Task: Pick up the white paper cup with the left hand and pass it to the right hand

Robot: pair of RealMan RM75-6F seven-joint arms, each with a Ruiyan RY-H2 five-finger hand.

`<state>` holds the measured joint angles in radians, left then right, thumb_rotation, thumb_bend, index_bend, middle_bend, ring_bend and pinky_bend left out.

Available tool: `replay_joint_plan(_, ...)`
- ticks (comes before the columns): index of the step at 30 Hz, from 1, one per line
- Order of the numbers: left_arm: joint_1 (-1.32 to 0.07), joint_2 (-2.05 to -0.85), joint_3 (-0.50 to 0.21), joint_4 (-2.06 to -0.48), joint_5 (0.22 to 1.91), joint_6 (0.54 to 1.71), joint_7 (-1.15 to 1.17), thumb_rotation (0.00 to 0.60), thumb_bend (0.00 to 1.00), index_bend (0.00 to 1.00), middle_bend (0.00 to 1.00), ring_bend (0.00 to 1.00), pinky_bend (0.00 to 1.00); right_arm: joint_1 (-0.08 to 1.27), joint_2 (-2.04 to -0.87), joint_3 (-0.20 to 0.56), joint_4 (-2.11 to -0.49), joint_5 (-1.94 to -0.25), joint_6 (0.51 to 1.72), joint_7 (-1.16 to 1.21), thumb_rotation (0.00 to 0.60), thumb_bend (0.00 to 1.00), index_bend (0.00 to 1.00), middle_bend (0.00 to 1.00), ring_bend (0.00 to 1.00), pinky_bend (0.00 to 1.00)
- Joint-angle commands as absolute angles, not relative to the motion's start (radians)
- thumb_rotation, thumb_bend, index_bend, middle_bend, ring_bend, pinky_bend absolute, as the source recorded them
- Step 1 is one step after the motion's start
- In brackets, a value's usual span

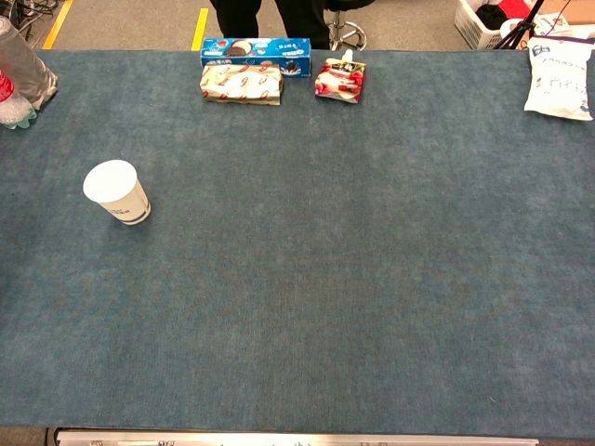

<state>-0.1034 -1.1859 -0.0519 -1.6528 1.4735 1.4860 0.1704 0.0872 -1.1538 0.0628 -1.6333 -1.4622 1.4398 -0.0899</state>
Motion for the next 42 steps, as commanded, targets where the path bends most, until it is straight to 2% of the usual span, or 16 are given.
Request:
replay_joint_plan(1, -0.099, -1.181, -0.052, -1.654, 1.470, 1.489, 0.156, 0.600, 0.21, 0.23, 0.37, 0.40, 0.48, 0.086, -1.155, 0.062, -1.633, -1.461, 1.440, -0.091, 0.600, 0.05, 0.19, 0.16, 0.26, 0.44)
replay_joint_plan(19, -0.124, -1.230, -0.050, -1.642, 1.493, 1.468, 0.151, 0.600, 0.21, 0.23, 0.37, 0.40, 0.49, 0.044, -1.131, 0.045, -1.664, -1.467, 1.486, -0.075, 0.600, 0.05, 0.19, 0.16, 0.26, 0.44)
replay_joint_plan(26, -0.143, -1.230, -0.042, -1.677, 1.502, 1.436, 0.166, 0.600, 0.21, 0.23, 0.36, 0.39, 0.49, 0.033, -1.127, 0.041, -1.681, -1.478, 1.502, -0.080, 0.600, 0.05, 0.19, 0.16, 0.26, 0.44)
replay_joint_plan(30, -0.150, -1.221, -0.027, -1.755, 1.503, 1.404, 0.123, 0.600, 0.21, 0.23, 0.34, 0.37, 0.49, 0.042, -1.130, 0.056, -1.685, -1.470, 1.497, -0.070, 0.600, 0.05, 0.19, 0.16, 0.26, 0.44)
replay_joint_plan(35, -0.175, -1.198, -0.014, -1.850, 1.520, 1.362, 0.173, 0.600, 0.21, 0.21, 0.24, 0.30, 0.48, 0.082, -1.142, 0.083, -1.680, -1.471, 1.462, -0.066, 0.600, 0.05, 0.19, 0.16, 0.26, 0.44)
replay_joint_plan(39, -0.206, -1.179, -0.010, -1.919, 1.495, 1.297, 0.241, 0.600, 0.21, 0.18, 0.02, 0.11, 0.39, 0.107, -1.149, 0.093, -1.674, -1.479, 1.440, -0.059, 0.600, 0.05, 0.19, 0.16, 0.26, 0.44)
replay_joint_plan(42, -0.232, -1.173, -0.013, -1.961, 1.457, 1.249, 0.300, 0.600, 0.20, 0.13, 0.00, 0.02, 0.32, 0.121, -1.152, 0.100, -1.665, -1.480, 1.428, -0.050, 0.600, 0.05, 0.19, 0.17, 0.26, 0.44)
